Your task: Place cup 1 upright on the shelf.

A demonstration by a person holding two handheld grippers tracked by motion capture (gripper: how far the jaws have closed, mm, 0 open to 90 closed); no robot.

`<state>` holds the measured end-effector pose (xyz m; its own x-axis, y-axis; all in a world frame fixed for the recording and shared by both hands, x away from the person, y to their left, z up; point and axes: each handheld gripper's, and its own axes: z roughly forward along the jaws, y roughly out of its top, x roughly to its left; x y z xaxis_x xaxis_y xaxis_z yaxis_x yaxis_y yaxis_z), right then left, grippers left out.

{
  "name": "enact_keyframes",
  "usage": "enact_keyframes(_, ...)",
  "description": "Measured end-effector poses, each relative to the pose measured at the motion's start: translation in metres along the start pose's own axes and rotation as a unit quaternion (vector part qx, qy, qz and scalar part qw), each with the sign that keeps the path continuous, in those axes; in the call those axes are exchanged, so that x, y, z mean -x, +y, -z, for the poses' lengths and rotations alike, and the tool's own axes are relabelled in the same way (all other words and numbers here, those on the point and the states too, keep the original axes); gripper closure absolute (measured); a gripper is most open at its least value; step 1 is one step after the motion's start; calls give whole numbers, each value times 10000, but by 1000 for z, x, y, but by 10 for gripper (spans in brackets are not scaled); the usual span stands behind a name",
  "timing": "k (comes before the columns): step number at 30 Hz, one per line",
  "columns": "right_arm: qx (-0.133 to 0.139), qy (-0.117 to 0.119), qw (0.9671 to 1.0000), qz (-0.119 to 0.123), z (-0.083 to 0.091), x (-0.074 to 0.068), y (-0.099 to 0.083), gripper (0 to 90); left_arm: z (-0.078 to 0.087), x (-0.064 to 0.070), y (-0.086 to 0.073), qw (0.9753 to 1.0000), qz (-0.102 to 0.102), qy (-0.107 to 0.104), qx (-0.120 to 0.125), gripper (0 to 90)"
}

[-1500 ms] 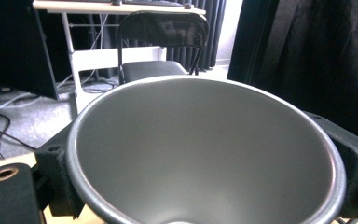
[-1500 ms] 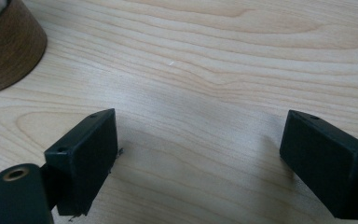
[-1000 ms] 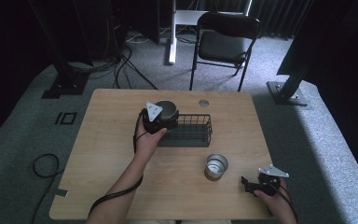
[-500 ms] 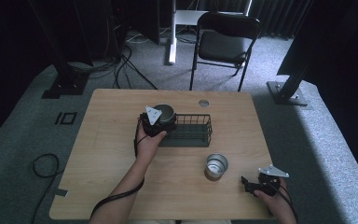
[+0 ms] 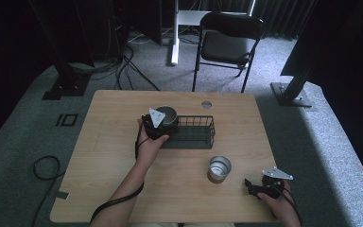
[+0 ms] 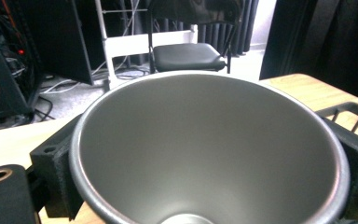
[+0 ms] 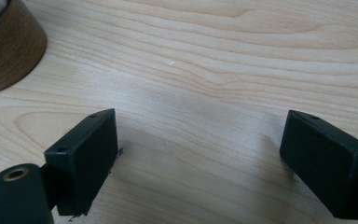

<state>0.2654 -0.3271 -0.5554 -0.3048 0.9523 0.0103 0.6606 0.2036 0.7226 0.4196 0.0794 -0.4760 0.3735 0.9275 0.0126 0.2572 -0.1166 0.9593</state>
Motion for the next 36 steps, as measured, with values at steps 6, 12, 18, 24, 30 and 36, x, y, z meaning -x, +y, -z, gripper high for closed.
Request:
enact_keyframes(6,0,0,10000,0,0,0,0,109,6,-2,1,9999,-40,-136,-86,83)
enact_keyframes(12,-1,-1,10000,-1,0,0,0,108,17,-3,3,9996,-59,-232,-129,83)
enact_keyframes(18,-1,-1,10000,-1,0,0,0,109,24,-7,3,9994,-3,-305,-160,83)
enact_keyframes(24,-1,-1,10000,-1,0,0,0,109,30,-6,1,9991,-30,-388,-168,83)
enact_keyframes(30,-2,0,10000,1,0,0,0,108,38,-6,0,9985,-84,-481,-234,83)
enact_keyframes(36,-1,0,10000,0,0,0,0,109,46,-6,-3,9979,-124,-580,-271,83)
